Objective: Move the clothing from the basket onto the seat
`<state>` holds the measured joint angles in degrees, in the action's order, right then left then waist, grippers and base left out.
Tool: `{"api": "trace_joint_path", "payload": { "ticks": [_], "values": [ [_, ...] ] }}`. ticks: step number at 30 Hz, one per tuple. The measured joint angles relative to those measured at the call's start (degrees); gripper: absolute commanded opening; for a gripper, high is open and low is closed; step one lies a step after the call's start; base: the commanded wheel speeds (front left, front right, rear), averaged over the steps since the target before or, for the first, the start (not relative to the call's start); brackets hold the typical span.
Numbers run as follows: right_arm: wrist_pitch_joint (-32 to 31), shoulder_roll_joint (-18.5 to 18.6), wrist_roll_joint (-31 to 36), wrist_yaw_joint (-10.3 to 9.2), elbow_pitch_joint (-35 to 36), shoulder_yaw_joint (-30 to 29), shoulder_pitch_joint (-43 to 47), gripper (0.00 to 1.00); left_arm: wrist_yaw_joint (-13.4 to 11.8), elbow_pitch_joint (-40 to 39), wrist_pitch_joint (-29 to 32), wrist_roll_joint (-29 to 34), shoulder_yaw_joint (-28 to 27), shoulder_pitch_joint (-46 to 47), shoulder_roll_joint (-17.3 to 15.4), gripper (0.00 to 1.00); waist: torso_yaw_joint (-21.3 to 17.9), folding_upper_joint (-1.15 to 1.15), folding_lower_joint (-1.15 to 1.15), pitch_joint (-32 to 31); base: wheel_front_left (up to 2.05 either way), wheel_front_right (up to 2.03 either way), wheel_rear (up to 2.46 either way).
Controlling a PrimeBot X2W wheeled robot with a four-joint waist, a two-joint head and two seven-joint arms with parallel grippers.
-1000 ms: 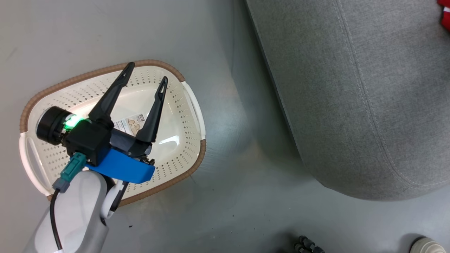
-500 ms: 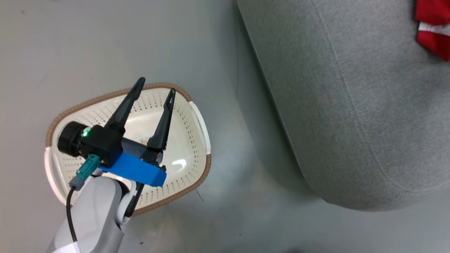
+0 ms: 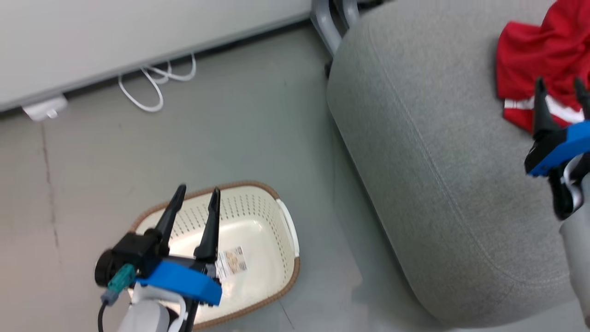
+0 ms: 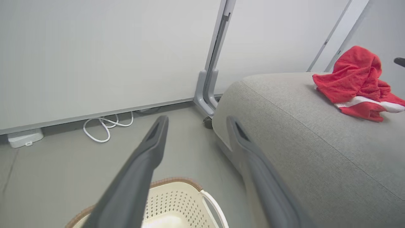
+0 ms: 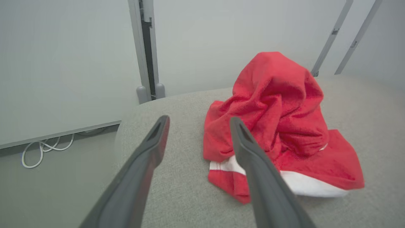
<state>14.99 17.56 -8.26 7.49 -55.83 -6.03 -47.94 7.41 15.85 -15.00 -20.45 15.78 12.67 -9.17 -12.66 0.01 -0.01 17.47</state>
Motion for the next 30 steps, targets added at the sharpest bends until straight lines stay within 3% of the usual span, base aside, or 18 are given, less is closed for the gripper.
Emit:
{"api": "trace_joint_path", "payload": {
  "ticks": [14, 30],
  "values": [
    [-0.11, -3.38, -1.78, 0.0, 17.27, 6.58, 22.31, 1.0, 0.02, 1.04, -0.04, 0.31, -6.99, -10.48, 3.96, 1.0, 6.6, 0.0, -0.01, -14.5, 0.0, 0.0, 0.0],
    [-3.15, -12.06, -0.46, 0.0, 30.25, 9.13, 35.83, 1.0, 0.02, 0.73, -0.05, 1.89, -12.44, -15.12, 4.94, 1.0, 11.6, 0.0, 0.0, -18.82, 0.0, 0.0, 0.0]
  ]
}}
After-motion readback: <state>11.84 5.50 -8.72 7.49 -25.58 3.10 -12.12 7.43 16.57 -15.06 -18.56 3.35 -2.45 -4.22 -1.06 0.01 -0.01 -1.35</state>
